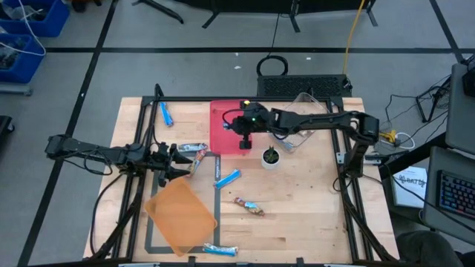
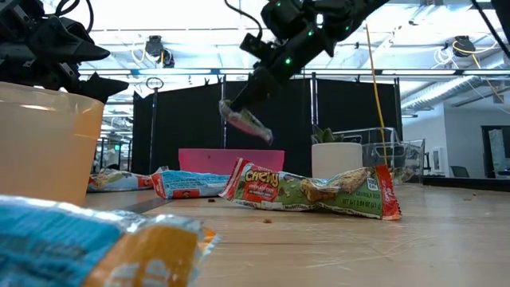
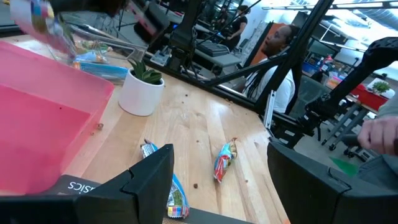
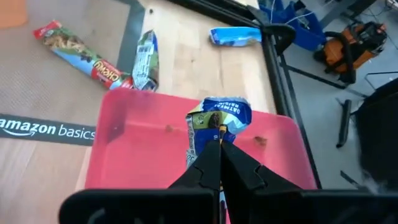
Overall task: Pick and place Granola Bars by type
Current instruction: Put the blue granola bar into the red bin
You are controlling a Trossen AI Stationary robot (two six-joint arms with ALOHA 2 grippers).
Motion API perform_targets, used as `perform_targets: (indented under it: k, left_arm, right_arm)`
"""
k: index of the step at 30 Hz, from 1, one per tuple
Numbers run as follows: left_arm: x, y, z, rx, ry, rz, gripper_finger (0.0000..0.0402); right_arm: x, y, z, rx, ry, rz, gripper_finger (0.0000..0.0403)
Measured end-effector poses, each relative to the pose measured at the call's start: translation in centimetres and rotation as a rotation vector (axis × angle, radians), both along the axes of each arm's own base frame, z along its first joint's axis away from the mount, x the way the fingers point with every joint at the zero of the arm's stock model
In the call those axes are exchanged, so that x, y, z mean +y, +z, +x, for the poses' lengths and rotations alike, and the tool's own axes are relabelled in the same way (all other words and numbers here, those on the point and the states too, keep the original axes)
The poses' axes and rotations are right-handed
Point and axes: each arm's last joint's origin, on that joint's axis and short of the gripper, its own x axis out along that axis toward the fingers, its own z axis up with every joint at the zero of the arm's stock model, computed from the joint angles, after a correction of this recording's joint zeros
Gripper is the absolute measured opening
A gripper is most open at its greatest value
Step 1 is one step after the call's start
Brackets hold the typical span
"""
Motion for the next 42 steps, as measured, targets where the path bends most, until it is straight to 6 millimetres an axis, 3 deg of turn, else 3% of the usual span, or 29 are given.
perform_targets:
  k: [14, 18, 33, 42]
  left_arm:
    - [0.0, 0.0, 0.0, 0.0, 0.0, 0.0, 0.0257]
    - [0.0, 0.0, 0.0, 0.001, 0.0, 0.0, 0.0257]
    - [0.0, 0.0, 0.0, 0.0, 0.0, 0.0, 0.0257]
    - [0.0, 0.0, 0.0, 0.0, 0.0, 0.0, 0.0258]
  right_arm:
    - [-0.5, -3.6, 2.9, 0.076, 0.039, 0.05, 0.0]
    - [-0.5, -5.4, 3.0, 0.139, 0.033, 0.079, 0.0]
    - [-0.2, -8.9, 3.5, 0.24, 0.041, 0.107, 0.0]
    - [0.6, -9.4, 3.9, 0.238, 0.069, 0.095, 0.0001]
